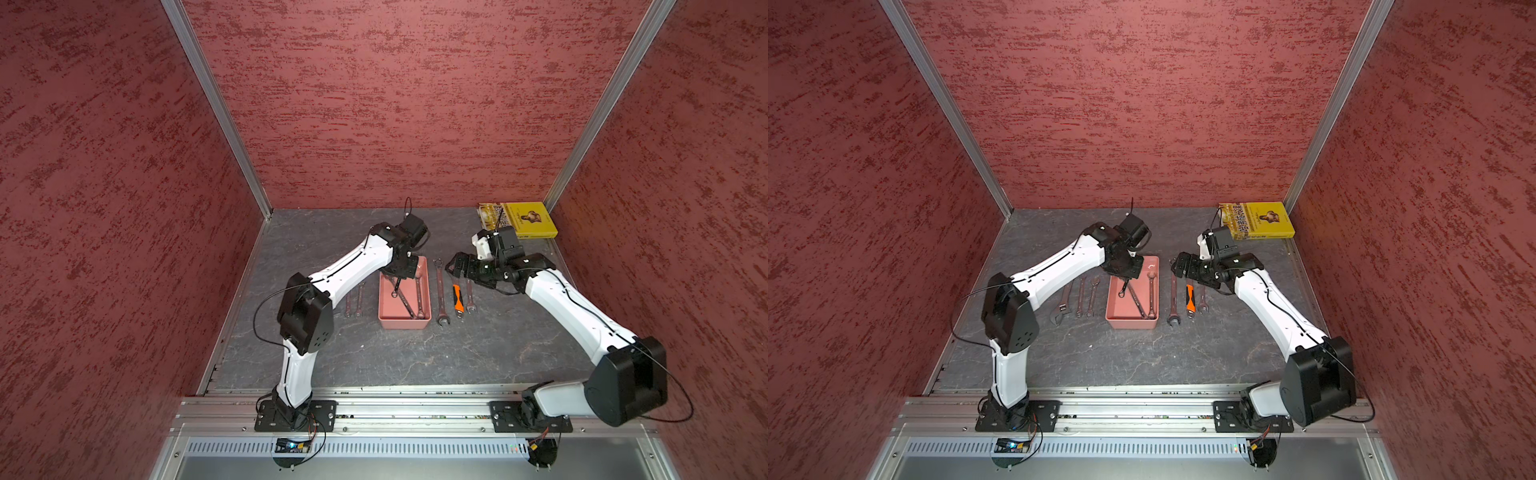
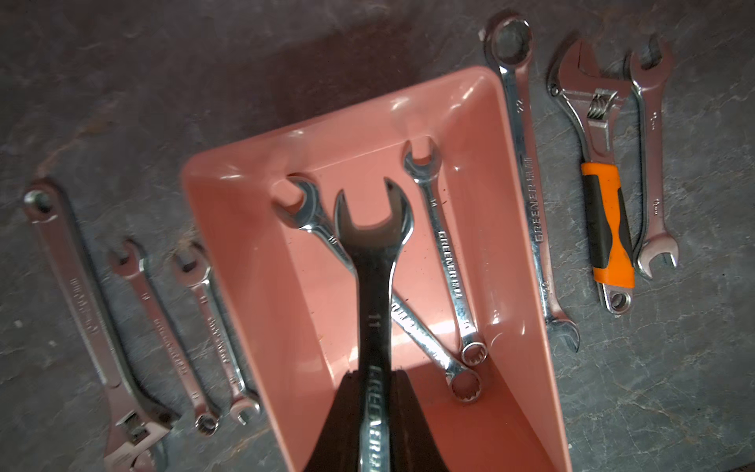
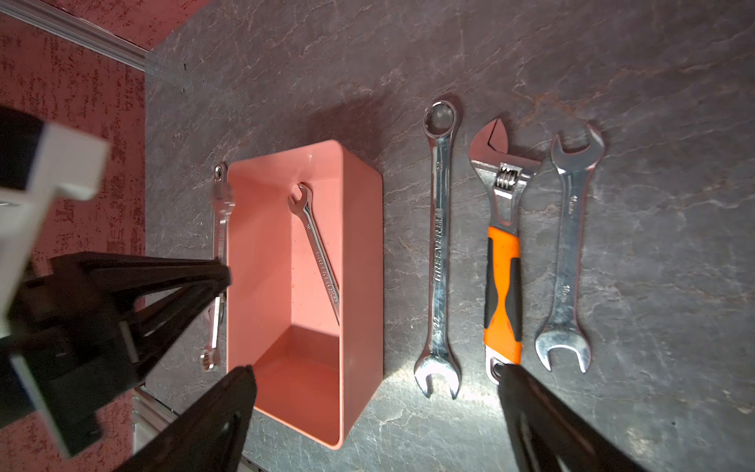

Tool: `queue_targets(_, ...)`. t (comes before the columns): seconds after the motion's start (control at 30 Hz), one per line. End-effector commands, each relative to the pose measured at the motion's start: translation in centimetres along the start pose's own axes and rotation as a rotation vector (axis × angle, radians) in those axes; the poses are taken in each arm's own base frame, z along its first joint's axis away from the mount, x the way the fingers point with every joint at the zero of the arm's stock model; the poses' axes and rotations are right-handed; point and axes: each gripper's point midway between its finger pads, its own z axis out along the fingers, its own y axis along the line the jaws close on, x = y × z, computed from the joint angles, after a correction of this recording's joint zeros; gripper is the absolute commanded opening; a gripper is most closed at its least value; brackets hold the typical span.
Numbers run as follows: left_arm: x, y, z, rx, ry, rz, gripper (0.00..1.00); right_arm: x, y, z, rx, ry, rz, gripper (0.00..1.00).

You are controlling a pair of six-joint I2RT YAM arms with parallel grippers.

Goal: Take out the wrench from the storage box
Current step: Place the wrench at the center of the board.

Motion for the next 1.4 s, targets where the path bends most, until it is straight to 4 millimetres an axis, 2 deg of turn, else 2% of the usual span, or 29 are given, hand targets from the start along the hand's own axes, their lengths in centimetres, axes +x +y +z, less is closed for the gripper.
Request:
queue_targets(0.0,1.3,4.8,-1.3,-0.073,-0.004,-0.079,0.05,-1.7,1.3,-0.2,-0.05,-0.046,-0.031,0.98)
queue_targets(0.23,4.1,14.3,-0.6,-0.182,-0.024,-0.17,0.05,-1.5,2.5,0.3,-0.096,-0.036,-0.033,0.98)
queue_targets(0.4,6.3,19.8,2.4,-0.214,-0.008,-0.213,0.05,-1.5,2.7,0.4,-0.095,-0.033,-0.036,0.98)
queue_targets(0.6,7.7,24.3,6.0,-0.237,0.032,-0.232,0.05,-1.4,2.8,0.2,-0.088,-0.031,-0.036,0.98)
queue_targets(0.8,8.4,26.5,8.6,-0.246,0.07,-0.233,0.05,-1.4,2.8,0.1,-0.08,-0.034,-0.033,0.98)
queue_targets(1.13,9.4,26.1,11.8,-0.214,0.138,-0.21,0.11,-1.7,2.8,0.1,-0.068,-0.036,-0.034,0.98)
queue_targets(1.23,9.6,26.1,12.0,-0.212,0.15,-0.215,0.21,-1.8,2.8,0.0,-0.066,-0.037,-0.035,0.99)
queue_targets(1.37,9.0,26.1,10.8,-0.221,0.127,-0.223,0.4,-1.9,3.0,0.0,-0.066,-0.037,-0.039,0.98)
